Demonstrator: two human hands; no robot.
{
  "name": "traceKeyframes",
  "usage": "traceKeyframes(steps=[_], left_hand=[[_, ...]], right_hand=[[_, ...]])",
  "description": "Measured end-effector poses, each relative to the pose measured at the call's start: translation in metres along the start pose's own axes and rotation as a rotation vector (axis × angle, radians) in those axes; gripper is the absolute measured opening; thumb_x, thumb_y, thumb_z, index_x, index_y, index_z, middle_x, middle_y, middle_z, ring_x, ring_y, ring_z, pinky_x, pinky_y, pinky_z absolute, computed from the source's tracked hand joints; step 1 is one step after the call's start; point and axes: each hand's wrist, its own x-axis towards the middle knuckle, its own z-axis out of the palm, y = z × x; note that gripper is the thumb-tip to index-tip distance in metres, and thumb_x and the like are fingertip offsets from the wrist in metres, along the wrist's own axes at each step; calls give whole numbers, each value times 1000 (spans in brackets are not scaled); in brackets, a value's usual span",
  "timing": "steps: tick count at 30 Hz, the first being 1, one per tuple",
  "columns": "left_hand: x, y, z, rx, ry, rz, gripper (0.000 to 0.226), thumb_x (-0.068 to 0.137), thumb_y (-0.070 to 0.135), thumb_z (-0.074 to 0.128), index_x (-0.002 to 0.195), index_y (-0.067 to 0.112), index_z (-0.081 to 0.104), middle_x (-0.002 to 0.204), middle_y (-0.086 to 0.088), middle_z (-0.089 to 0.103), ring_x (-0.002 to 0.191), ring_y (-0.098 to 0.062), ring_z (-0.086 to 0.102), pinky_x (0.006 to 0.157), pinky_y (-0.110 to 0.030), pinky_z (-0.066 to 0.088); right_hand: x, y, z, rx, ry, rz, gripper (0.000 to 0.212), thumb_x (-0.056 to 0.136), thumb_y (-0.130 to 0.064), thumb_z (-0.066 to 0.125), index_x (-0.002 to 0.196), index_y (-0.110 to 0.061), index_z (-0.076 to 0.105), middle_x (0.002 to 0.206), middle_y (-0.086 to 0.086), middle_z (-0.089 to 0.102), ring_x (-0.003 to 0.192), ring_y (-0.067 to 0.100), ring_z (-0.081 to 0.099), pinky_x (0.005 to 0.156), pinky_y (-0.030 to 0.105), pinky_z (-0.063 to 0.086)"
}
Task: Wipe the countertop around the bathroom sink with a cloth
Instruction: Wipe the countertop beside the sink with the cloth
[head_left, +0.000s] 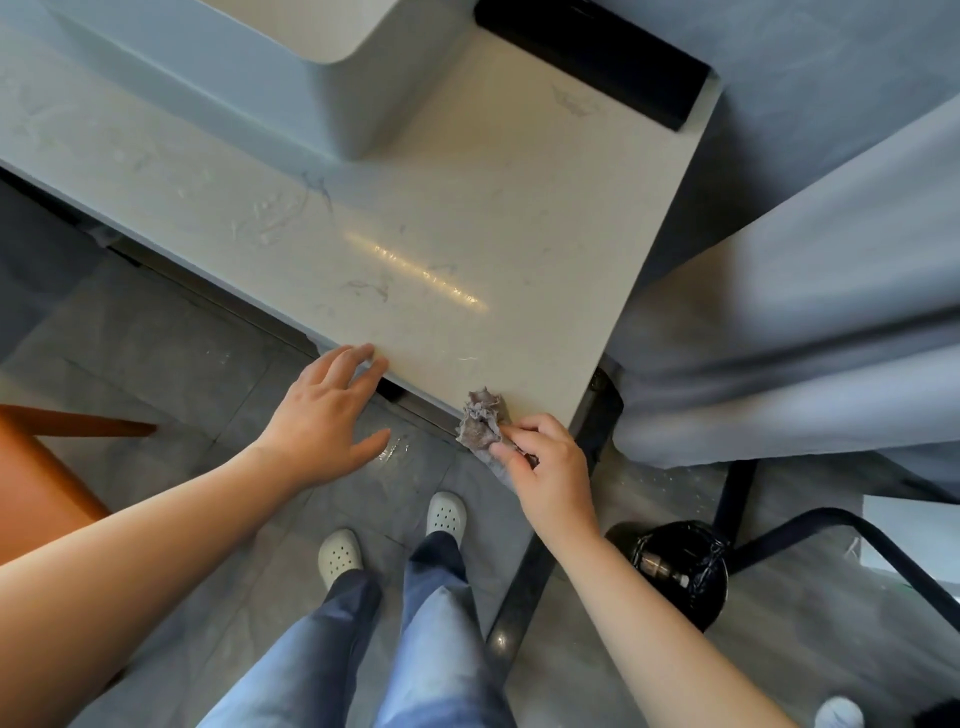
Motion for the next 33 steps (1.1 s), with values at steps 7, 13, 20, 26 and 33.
traceKeyframes(steps=[7, 13, 20, 26, 33], left_hand=[[-7, -4, -1, -16, 1, 39, 83, 77, 61, 29, 144, 11, 35, 150, -10, 30, 138, -31, 28, 112, -44, 25], [-26, -15, 7, -102, 39, -11, 77, 80, 56, 35, 141, 8, 40, 143, -12, 40, 134, -31, 33, 110, -43, 30], [-22, -42, -3, -112, 119, -80, 71, 85, 42, 59, 141, 3, 38, 144, -16, 38, 135, -33, 31, 111, -41, 25], [-20, -54, -7, -139, 147, -114, 71, 86, 37, 62, 143, 4, 36, 147, -15, 35, 137, -33, 28, 112, -41, 23], [-12, -68, -16, -127, 183, -100, 69, 87, 35, 61, 144, 6, 34, 147, -14, 35, 137, -31, 28, 112, -38, 22]], right_hand=[[55, -13, -26, 48, 293, 56, 12, 85, -16, 67, 88, -5, 70, 95, -1, 56, 80, 8, 54, 72, 10, 42], [102, 1, -2, -46, 343, 142, 20, 87, -21, 65, 92, -3, 70, 97, 2, 55, 86, 19, 55, 70, 13, 43], [80, -20, 41, -85, 327, 23, 18, 87, -20, 66, 98, -8, 72, 95, -1, 58, 87, 12, 48, 65, 14, 37], [53, -38, 71, -73, 251, -56, 17, 85, -20, 67, 100, -13, 72, 94, -1, 59, 83, 14, 48, 63, 25, 42], [25, -53, 65, 166, 43, -23, 15, 84, -16, 69, 98, -11, 72, 94, -4, 58, 87, 11, 59, 74, 26, 52]])
